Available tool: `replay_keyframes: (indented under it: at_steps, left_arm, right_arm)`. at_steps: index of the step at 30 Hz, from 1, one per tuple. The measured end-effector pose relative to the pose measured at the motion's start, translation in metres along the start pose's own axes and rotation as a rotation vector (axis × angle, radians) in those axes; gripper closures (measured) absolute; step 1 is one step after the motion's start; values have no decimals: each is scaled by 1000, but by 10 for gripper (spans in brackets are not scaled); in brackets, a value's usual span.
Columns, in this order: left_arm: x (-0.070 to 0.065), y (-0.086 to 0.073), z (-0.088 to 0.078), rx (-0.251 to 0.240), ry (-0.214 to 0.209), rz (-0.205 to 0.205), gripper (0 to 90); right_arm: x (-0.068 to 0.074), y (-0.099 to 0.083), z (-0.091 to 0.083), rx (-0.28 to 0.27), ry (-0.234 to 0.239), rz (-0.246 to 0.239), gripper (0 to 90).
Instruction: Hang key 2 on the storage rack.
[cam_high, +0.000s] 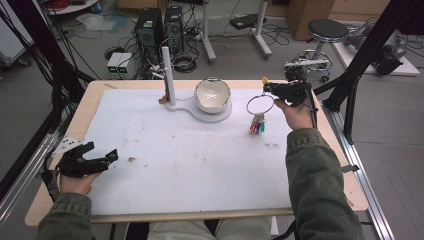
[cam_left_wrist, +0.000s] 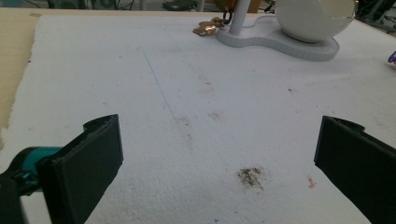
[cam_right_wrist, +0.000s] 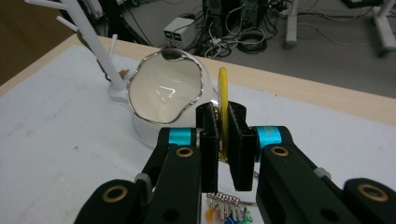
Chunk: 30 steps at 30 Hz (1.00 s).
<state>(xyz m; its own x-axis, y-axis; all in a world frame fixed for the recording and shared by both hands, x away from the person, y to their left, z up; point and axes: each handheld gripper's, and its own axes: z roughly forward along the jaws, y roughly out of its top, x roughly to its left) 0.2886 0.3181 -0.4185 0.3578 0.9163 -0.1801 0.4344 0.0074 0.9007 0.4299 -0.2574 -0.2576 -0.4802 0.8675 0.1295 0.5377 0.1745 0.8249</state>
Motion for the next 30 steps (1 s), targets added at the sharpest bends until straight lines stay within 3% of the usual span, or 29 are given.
replay_keyframes:
  at_steps: [11, 15, 21, 24, 30]
  left_arm:
    - [2, 0, 0, 4, 2, -4, 17]
    - [2, 0, 0, 2, 3, -6, 17]
    - [2, -1, 0, 3, 2, -6, 17]
    - [2, 0, 0, 3, 4, -6, 17]
    - [2, 0, 0, 1, 5, -8, 17]
  right_arm:
    - [25, 25, -9, -57, 97, -5, 846]
    - [34, 30, -9, -98, 129, 23, 846]
    - [46, 33, -8, -176, 156, 73, 846]
    - [53, 35, -8, -183, 175, 91, 845]
    - [75, 43, -3, -189, 177, 82, 845]
